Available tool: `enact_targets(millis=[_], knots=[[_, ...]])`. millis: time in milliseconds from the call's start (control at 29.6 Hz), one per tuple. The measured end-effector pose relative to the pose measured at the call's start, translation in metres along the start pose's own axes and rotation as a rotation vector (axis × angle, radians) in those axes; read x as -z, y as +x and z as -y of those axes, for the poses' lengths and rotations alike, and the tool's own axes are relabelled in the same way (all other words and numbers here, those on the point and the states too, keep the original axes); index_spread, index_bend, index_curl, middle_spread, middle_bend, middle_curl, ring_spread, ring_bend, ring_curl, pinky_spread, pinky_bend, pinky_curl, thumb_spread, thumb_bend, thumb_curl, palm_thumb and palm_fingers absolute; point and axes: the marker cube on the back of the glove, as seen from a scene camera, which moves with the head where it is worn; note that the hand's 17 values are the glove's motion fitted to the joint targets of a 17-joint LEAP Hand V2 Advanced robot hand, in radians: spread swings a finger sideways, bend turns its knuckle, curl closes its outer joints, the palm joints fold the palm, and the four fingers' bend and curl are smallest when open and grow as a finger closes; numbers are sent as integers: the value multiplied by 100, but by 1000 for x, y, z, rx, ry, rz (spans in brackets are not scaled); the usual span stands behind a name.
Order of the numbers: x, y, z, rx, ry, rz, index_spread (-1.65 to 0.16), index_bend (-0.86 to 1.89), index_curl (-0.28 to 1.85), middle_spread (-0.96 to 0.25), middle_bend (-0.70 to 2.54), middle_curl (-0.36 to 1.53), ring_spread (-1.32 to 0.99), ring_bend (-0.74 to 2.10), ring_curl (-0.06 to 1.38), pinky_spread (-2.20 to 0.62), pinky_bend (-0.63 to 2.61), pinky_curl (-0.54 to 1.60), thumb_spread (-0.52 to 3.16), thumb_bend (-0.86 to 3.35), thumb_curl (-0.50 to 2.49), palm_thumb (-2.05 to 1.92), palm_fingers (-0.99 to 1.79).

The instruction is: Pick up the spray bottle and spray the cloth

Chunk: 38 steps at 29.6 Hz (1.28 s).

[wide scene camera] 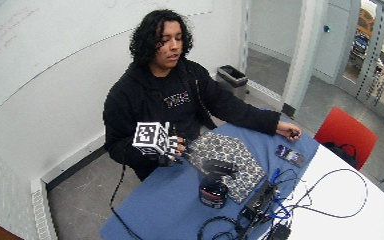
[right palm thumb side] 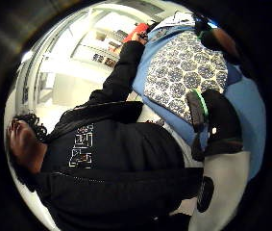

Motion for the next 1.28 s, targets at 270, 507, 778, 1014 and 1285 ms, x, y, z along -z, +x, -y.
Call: enact_targets(millis=[270, 507, 778, 1014, 1285], knots=[[47, 36, 15, -45, -41, -155, -33, 12, 24, -4, 27, 32, -8, 43, 31, 15, 30, 29, 125, 37, 27, 69, 69], [88, 81, 35, -86, 11, -47, -33, 12, 24, -5, 28, 34, -9, 43, 32, 15, 28, 30, 127, 33, 28, 69, 72], [124, 122, 71, -137, 119, 65, -32, 11, 24, -4, 29, 36, -9, 42, 33, 14, 27, 31, 127, 27, 29, 68, 75], [129, 136, 122, -157, 237, 226, -31, 9, 23, -4, 30, 38, -10, 44, 34, 12, 28, 33, 123, 20, 29, 65, 79], [109, 141, 145, -137, 229, 458, -30, 9, 21, -4, 30, 39, -10, 47, 36, 10, 28, 34, 116, 14, 30, 68, 81]])
